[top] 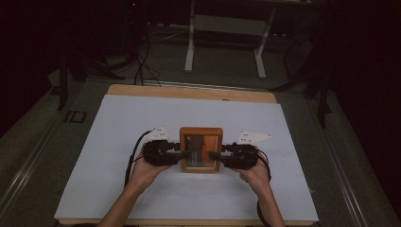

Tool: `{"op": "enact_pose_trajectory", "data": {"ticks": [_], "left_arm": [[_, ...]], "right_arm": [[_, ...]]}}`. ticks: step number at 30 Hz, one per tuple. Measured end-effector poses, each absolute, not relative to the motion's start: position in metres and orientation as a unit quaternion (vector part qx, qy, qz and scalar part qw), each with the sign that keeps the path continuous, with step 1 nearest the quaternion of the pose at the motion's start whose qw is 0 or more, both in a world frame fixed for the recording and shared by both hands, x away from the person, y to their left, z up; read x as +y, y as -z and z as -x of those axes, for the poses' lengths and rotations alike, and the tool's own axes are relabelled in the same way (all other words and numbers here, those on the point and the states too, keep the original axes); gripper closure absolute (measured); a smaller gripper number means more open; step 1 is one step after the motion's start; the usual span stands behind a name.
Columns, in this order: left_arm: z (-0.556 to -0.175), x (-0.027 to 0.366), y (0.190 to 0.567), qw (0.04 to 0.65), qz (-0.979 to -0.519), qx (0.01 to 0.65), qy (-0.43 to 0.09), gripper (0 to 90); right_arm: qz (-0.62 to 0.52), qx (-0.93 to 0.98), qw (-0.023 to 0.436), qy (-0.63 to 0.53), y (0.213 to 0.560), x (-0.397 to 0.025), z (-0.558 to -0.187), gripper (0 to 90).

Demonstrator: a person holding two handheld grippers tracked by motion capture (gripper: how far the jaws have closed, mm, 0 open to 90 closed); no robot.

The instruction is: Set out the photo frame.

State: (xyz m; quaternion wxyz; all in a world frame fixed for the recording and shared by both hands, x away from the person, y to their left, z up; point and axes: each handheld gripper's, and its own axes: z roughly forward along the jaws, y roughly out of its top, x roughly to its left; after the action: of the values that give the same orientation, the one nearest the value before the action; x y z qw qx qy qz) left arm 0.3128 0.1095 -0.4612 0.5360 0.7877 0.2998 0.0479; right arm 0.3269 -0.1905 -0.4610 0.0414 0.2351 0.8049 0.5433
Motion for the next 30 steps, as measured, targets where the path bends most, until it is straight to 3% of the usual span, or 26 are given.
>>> {"op": "enact_pose_trajectory", "data": {"ticks": [30], "left_arm": [[-0.314, 0.12, 0.457, 0.543, -0.782, 0.301, -0.049, 60.1]], "right_arm": [[-0.252, 0.795, 0.026, -0.551, 0.463, -0.183, -0.328, 59.3]]}}
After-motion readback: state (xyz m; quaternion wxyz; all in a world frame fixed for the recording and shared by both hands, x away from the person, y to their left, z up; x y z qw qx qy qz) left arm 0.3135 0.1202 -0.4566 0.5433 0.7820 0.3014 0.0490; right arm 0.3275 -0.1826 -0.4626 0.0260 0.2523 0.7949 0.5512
